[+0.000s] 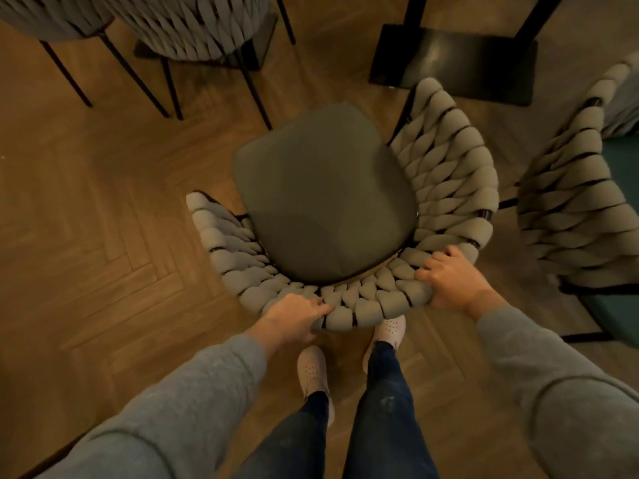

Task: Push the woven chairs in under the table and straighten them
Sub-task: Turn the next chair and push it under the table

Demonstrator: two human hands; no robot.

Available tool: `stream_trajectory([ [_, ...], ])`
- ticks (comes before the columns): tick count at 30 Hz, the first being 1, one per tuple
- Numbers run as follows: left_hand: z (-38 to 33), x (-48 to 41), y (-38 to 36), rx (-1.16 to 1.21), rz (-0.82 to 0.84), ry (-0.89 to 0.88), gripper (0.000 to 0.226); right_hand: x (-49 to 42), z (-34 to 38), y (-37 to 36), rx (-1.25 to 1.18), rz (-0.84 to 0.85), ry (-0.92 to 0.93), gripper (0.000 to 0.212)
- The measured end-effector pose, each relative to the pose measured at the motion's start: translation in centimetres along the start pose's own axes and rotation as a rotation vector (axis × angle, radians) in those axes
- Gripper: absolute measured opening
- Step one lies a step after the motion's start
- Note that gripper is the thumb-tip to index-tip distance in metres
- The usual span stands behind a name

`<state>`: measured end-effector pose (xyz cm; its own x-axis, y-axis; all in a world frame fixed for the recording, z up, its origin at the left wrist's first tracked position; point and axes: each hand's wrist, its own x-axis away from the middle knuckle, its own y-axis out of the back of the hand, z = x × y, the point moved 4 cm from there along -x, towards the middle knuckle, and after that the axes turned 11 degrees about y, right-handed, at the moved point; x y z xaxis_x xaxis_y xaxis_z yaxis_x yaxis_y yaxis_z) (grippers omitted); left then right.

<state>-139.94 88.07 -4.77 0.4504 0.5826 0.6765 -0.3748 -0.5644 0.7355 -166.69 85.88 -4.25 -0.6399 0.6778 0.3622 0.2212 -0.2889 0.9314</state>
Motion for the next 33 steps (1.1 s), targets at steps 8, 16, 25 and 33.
stream_trajectory([
  [8,6.2,-1.8,2.5,-0.167,-0.034,-0.098,0.054,0.2,0.4,-1.3,-0.138,0.09,-0.053,0.05],
  [16,11.1,-8.3,8.6,-0.201,-0.077,-0.025,0.058,-4.2,-6.0,0.7,-0.179,0.182,-0.151,0.028],
  [25,16.7,-16.9,18.2,-0.242,-0.082,0.137,0.044,-11.5,-15.7,5.1,-0.257,0.128,-0.192,0.024],
  [33,23.2,-23.5,23.8,-0.228,-0.057,0.174,0.046,-18.9,-23.1,9.0,-0.275,0.119,-0.169,0.025],
])
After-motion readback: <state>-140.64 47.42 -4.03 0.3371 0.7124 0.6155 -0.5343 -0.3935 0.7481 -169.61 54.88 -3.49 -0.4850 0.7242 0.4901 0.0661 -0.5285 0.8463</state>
